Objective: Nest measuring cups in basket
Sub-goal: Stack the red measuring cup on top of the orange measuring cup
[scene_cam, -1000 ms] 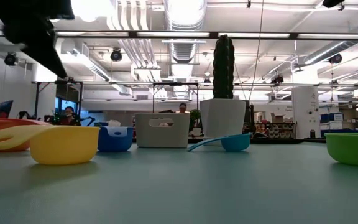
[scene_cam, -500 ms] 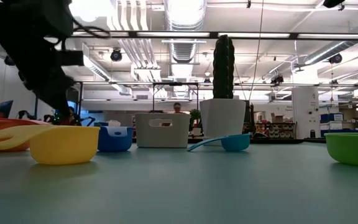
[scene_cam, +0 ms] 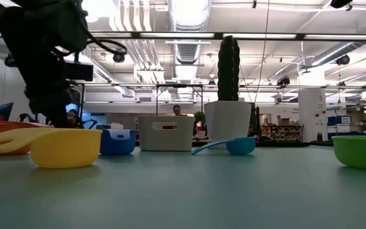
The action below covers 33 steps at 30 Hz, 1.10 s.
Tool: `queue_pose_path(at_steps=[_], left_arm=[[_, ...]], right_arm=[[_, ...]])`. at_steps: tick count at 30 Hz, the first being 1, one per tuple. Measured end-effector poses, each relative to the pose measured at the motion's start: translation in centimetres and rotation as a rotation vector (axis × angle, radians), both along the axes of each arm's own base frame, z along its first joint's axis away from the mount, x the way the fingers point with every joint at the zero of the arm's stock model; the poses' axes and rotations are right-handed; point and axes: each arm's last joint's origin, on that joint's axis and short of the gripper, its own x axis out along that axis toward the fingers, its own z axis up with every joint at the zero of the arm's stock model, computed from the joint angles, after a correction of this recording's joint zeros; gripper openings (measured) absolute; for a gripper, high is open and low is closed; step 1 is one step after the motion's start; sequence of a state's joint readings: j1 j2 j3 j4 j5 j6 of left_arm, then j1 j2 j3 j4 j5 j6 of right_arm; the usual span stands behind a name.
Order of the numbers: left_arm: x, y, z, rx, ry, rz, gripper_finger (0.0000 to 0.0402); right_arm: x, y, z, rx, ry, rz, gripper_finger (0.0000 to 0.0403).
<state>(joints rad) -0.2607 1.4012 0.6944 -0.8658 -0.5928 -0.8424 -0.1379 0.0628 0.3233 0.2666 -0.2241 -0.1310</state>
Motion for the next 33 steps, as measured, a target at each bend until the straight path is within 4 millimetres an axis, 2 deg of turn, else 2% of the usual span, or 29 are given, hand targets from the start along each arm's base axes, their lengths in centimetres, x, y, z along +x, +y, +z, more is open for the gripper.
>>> queue_pose_path(at_steps=[7, 17, 20, 23, 29, 33], left_arm=[[-0.2, -0.4, -0.2, -0.069, 0.046, -0.017, 0.0000], [0.2, -1.4, 1.9, -0.194, 0.117, -0.075, 0.0000], [0.6, -1.6, 2.5, -0.184, 0.093, -0.071, 0.0000], [1.2, -1.5, 2.8, -0.105, 0.005, -0.046, 0.0000], [1.2, -1.3, 1.7, -0.040, -0.005, -0.012, 0.0000], [0.9, -1.6, 0.7, -0.105, 0.047, 0.006, 0.0000]], right_arm=[[0.0, 0.0, 0.0, -0.001, 0.000, 0.000, 0.0018], [0.0, 0.0, 0.0, -0.001, 0.000, -0.001, 0.0018], [0.0, 0.0, 0.0, -0.001, 0.000, 0.000, 0.0018], [0.0, 0.0, 0.0, -0.001, 0.000, 0.000, 0.0018], [0.0, 0.0, 0.0, 0.000, 0.001, 0.000, 0.0018], [0.0, 0.0, 0.0, -0.001, 0.001, 0.000, 0.0018]])
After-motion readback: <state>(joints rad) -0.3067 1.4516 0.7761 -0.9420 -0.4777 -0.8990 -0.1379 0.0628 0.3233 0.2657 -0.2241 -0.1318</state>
